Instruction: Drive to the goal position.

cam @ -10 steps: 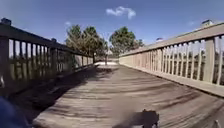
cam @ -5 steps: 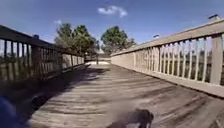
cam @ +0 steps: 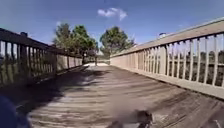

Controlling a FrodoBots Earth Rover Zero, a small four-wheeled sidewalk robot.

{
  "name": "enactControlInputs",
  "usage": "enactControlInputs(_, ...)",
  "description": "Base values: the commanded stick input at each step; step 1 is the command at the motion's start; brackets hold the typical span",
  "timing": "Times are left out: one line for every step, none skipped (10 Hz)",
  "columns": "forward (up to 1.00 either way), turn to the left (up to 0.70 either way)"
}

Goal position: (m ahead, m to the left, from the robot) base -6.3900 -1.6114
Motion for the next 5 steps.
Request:
enactControlInputs(0.70,0.00)
enactControlInputs(0.70,0.00)
enactControlInputs(0.70,0.00)
enactControlInputs(0.70,0.00)
enactControlInputs(0.70,0.00)
